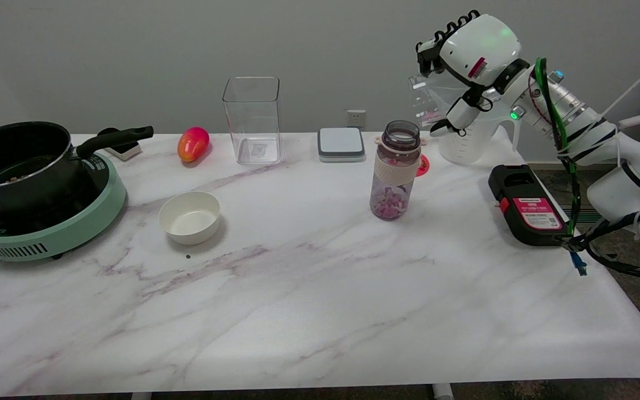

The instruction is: Pour the contents of the measuring cup into the bottle.

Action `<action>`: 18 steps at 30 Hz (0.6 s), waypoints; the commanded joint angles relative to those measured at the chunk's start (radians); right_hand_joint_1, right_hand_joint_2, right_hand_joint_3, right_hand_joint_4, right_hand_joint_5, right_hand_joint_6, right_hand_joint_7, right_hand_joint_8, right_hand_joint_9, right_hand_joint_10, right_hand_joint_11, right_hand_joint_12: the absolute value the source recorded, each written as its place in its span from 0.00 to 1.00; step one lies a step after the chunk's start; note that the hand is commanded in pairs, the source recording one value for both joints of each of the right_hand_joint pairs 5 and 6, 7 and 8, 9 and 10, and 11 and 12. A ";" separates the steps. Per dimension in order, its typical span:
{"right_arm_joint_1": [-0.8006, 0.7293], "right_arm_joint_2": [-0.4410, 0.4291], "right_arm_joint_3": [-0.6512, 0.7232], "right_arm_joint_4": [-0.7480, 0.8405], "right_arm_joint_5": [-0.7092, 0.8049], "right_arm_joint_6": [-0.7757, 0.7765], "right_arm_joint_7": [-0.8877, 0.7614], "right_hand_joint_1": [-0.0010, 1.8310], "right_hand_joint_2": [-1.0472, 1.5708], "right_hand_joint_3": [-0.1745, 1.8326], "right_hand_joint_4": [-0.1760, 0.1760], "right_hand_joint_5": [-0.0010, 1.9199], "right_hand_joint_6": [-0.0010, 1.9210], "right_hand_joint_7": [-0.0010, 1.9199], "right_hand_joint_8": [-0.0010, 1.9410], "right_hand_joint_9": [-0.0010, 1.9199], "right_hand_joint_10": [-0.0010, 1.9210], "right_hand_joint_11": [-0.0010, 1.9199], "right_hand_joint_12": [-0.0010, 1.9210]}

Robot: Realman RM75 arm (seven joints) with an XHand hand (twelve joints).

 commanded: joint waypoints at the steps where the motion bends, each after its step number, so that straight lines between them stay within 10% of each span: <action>1: 0.006 0.002 -0.009 0.011 -0.010 0.003 0.000 0.75 0.83 0.37 0.50 0.91 0.91 0.93 0.92 0.89 0.89 0.69 0.69; 18: -0.017 0.002 0.010 0.032 0.000 0.001 -0.003 0.74 0.84 0.34 0.50 0.92 0.92 0.94 0.93 0.90 0.90 0.69 0.69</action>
